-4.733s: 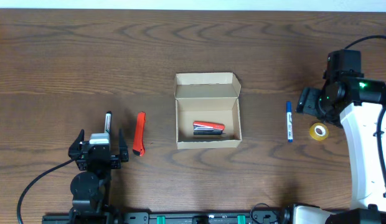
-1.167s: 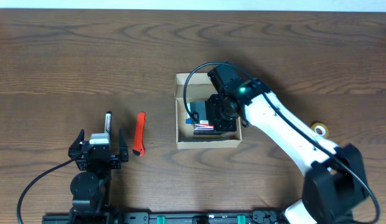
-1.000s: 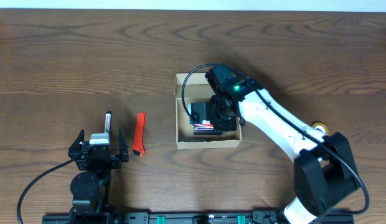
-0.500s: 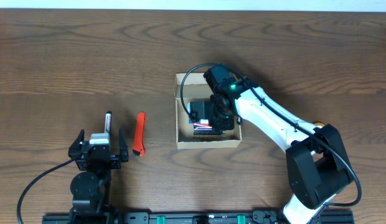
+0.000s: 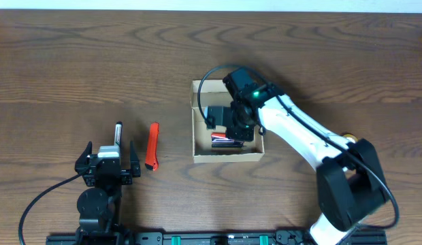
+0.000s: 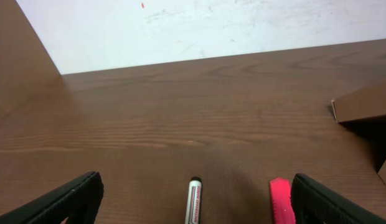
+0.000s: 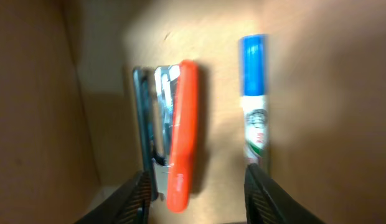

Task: Pack container
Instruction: 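Carry the blue marker into the box and release it, then move right gripper to the yellow tape roll and grasp it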

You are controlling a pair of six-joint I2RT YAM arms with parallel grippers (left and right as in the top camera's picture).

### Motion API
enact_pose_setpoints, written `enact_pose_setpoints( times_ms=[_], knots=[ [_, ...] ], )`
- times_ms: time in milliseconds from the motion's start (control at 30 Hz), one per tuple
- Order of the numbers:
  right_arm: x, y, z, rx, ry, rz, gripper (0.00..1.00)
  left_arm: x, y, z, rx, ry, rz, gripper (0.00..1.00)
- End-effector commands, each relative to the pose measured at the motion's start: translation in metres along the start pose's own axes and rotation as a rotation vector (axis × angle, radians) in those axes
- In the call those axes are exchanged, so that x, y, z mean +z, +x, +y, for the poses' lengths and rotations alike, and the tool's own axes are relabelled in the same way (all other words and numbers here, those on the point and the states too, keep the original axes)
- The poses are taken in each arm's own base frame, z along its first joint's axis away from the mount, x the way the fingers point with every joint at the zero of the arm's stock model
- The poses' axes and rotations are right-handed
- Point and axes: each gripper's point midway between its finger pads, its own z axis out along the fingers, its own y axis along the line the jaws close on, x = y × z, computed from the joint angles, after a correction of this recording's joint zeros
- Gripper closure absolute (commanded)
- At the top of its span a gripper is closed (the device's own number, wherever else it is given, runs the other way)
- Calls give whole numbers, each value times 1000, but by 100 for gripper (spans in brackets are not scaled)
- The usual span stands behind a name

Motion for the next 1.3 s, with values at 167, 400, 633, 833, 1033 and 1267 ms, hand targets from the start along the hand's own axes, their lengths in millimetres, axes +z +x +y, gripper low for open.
enact_pose_setpoints(
  times_ms=[167,400,633,833,1033,1267],
  knots=[
    [-142,26,-81,762,474,-149,24,3,13,-3,21,9,28,5],
    [-219,158,-95,1445,718,-185,22,3,14,-3,21,9,28,5],
    [-199,248,-71,1771,655,-49,25,3,13,-3,21,9,28,5],
    [-135,275,-46,1871,512,74,25,3,13,-3,21,9,28,4],
    [-83,287,-31,1888,451,150,24,3,13,-3,21,9,28,5],
    [-67,292,-26,1888,442,163,23,3,13,-3,21,9,28,5]
  ],
)
